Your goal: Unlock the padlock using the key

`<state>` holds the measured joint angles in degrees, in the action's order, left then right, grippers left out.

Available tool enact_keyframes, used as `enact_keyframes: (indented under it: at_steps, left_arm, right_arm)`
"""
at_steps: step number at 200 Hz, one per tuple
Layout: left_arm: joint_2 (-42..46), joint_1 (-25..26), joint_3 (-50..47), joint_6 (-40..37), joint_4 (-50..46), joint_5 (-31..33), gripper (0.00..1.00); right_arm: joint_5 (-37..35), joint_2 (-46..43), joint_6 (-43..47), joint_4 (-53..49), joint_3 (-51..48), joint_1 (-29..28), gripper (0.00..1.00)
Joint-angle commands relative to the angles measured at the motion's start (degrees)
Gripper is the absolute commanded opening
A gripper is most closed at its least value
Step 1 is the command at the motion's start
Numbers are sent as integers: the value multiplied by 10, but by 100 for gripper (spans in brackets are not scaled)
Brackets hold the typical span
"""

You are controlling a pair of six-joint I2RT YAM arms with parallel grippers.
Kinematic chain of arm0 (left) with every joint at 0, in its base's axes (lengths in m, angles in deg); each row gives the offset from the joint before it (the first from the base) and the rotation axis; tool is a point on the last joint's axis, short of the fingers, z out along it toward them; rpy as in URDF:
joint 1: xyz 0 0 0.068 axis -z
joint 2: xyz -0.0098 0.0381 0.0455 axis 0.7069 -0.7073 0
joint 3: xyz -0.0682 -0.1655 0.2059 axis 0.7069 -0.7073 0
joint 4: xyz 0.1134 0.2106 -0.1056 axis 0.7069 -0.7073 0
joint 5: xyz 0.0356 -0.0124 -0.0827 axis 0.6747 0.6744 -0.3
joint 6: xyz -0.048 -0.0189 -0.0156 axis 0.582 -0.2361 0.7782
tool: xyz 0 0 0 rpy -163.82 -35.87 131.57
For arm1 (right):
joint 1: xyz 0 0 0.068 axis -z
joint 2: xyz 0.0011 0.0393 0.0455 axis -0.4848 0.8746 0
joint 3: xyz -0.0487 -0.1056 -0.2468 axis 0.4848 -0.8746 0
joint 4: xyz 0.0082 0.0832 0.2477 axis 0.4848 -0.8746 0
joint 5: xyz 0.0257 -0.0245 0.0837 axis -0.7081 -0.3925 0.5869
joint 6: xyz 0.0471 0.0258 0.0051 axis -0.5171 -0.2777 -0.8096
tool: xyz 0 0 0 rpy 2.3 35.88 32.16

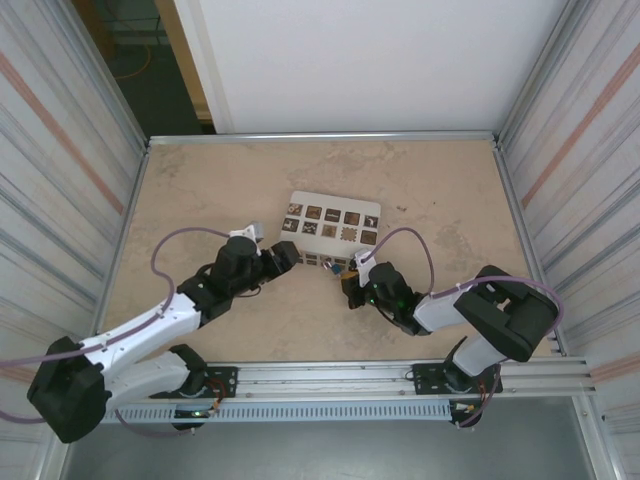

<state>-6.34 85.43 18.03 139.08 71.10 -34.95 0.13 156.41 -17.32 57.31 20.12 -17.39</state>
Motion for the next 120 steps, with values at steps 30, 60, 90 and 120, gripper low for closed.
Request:
enact_keyframes:
  at_steps: [30, 60, 90, 120]
  left_arm:
    - [47, -3, 12, -76, -96, 68, 67]
    - [60, -4, 15, -97, -118, 90, 69]
    - [64, -21, 15, -113, -136, 87, 72]
    - [71, -68, 1, -108, -125, 33, 73]
  right_arm:
    - [56, 3, -51, -33, -9, 26, 0]
    - [58, 15, -52, -26, -7, 31, 0]
    - [46, 19, -57, -26, -8, 34, 0]
    - [43, 12, -57, -34, -9, 35, 11]
